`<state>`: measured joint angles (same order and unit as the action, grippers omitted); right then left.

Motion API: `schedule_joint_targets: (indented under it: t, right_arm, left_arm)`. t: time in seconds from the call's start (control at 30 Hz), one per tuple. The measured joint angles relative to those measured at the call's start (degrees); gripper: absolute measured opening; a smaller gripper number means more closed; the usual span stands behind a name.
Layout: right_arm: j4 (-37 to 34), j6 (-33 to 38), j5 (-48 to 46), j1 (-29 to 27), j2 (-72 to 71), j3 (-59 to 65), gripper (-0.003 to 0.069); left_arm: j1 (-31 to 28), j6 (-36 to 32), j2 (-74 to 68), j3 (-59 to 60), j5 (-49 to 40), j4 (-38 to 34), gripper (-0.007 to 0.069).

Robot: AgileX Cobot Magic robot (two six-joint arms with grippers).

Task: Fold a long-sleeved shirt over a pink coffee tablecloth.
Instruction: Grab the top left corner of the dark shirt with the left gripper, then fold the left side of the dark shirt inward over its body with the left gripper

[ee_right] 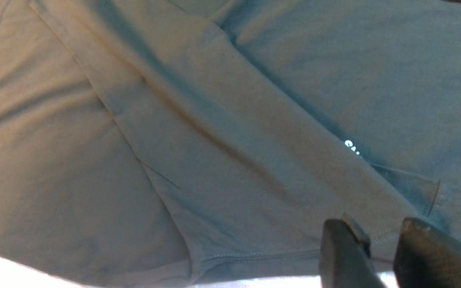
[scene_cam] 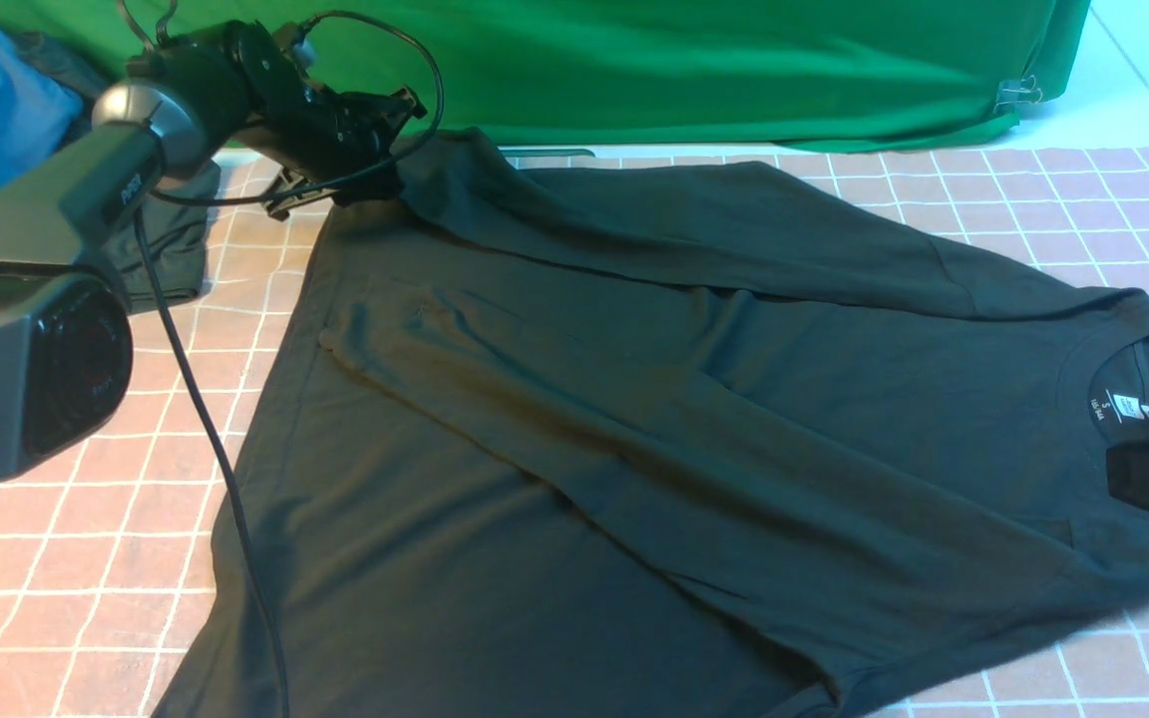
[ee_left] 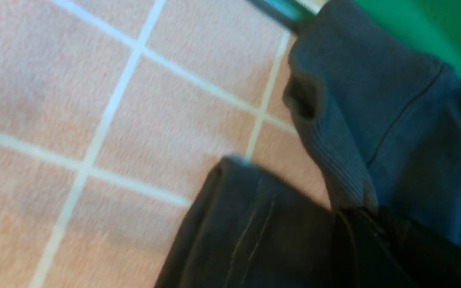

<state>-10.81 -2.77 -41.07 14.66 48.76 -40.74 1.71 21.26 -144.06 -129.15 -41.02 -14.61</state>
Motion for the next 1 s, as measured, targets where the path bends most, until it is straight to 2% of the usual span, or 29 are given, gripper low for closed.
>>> schedule_joint_targets:
  t: [0.33,0.53,0.73,1.0]
  right_arm:
    - [0.0,0.0,0.1,0.0,0.0,0.0,0.0235]
    - [0.0,0.0,0.1,0.0,0.0,0.0,0.0236]
    - [0.0,0.0,0.1,0.0,0.0,0.0,0.0237]
    - [0.0,1.5,-0.2,0.0,0.0,0.0,0.0237]
  left_arm:
    - [0.0,-2.4,9.1,0.0,-8.3,0.5,0.0043]
    - [0.9,-3.6,14.7,-0.2,-18.1,1.6,0.0043]
    - [6.4,-3.4,18.7,-0.2,-27.0,9.4,0.0043]
    - [12.2,0.9,25.1,5.1,-28.6,19.0,0.0042]
